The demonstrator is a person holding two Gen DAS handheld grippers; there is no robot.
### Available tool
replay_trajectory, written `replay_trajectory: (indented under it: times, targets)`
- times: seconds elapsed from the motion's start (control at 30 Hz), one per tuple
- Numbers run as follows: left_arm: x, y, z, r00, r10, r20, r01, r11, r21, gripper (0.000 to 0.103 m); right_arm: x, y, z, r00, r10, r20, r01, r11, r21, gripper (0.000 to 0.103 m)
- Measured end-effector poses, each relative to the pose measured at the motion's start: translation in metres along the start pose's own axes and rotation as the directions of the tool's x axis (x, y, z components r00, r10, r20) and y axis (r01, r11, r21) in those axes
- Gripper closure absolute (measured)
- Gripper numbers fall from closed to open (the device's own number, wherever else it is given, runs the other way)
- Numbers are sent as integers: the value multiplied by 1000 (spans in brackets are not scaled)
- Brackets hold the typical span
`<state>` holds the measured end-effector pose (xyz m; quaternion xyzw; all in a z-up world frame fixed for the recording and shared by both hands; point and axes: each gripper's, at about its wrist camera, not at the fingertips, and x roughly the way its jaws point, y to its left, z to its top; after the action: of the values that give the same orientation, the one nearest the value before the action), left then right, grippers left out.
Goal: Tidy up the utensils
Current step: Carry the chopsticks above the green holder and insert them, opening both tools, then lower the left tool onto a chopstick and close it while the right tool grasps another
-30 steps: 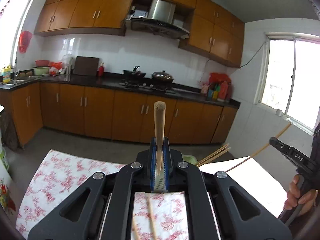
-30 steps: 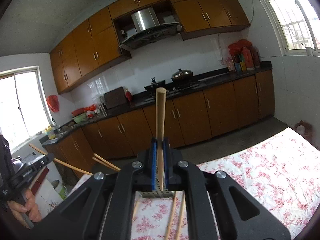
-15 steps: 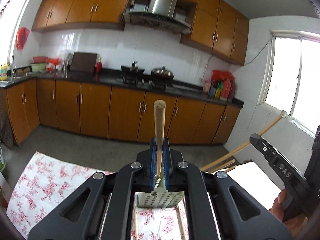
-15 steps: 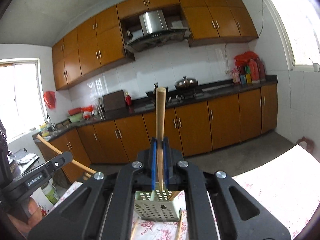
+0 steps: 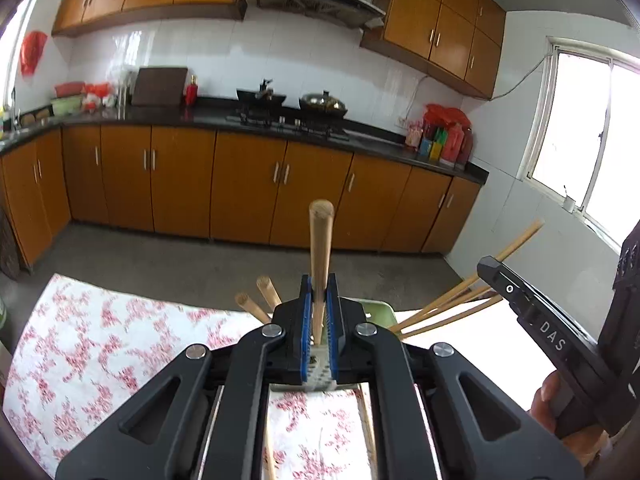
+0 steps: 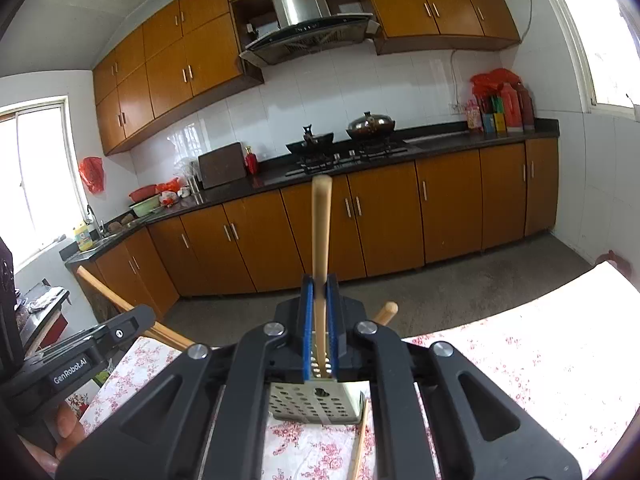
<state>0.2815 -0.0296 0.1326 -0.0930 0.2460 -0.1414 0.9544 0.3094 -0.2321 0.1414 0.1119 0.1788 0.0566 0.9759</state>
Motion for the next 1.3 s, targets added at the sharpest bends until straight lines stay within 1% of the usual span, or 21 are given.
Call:
replay_trajectory:
  times: [0.07, 0.2, 0.27, 0.33, 0.43, 0.5, 0.57, 0.63, 0.7, 0.77, 0.83, 0.87, 0.93, 0.97, 1.03, 1.1, 1.2, 1.3]
  targets:
    - [-4, 2, -1, 1000, 1, 4, -1, 1000, -4, 95, -3, 0, 0, 1000, -2, 4, 2, 1000, 6, 92]
    - [-15, 4, 1, 1000, 6, 23, -5, 1000, -6, 94, -20, -4, -1, 999, -16, 31, 15, 1000, 11, 86]
    - [-21, 3, 3, 999, 11, 38, -10, 1000, -9, 87, -32, -8, -2, 998, -30, 47, 29, 999, 15, 84]
    - [-28, 3, 5, 998, 16, 57, -15, 1000, -16, 84, -47, -15, -4, 997, -51, 59, 50, 998, 30, 83]
    - [-44, 7, 4, 997, 17, 80, -15, 1000, -27, 84, -66, -26, -14, 995, -78, 58, 76, 996, 48, 83]
    - [-53, 11, 1, 996, 18, 92, -15, 999, -31, 84, -78, -36, -27, 994, -101, 41, 99, 994, 55, 83]
    - [-64, 18, -9, 994, 33, 100, -31, 999, -28, 84, -83, -47, -42, 991, -131, 4, 130, 990, 59, 83]
    - [-69, 26, -20, 995, 52, 90, -50, 998, -26, 84, -78, -59, -64, 987, -148, -70, 152, 986, 66, 83]
    - [-67, 35, -35, 995, 79, 62, -78, 997, -22, 84, -67, -68, -89, 976, -158, -152, 168, 984, 60, 82]
    - [-60, 45, -56, 992, 124, 16, -124, 992, -4, 84, -52, -72, -114, 959, -165, -230, 180, 983, 46, 82]
    - [-48, 56, -80, 983, 180, -35, -179, 983, 30, 84, -35, -72, -142, 938, -148, -312, 170, 985, 43, 82]
    - [-43, 61, -89, 978, 200, -56, -198, 980, 35, 84, -29, -71, -152, 930, -137, -340, 161, 986, 43, 82]
    - [-33, 73, -107, 972, 211, -108, -209, 978, 22, 84, -14, -65, -172, 907, -108, -407, 138, 989, 45, 82]
    - [-27, 80, -117, 966, 214, -144, -215, 977, 6, 84, -10, -63, -180, 900, -100, -424, 131, 990, 44, 82]
    - [-19, 91, -129, 958, 212, -192, -220, 975, -19, 84, 0, -56, -193, 885, -92, -457, 116, 993, 26, 82]
    - [-11, 101, -142, 949, 202, -242, -221, 974, -53, 84, 6, -48, -205, 873, -104, -477, 116, 993, -5, 83]
    - [-8, 107, -157, 942, 198, -272, -223, 973, -65, 84, 15, -41, -214, 858, -124, -498, 124, 992, -34, 83]
    - [-7, 105, -166, 938, 191, -289, -217, 974, -62, 84, 21, -38, -219, 850, -147, -507, 134, 989, -61, 83]
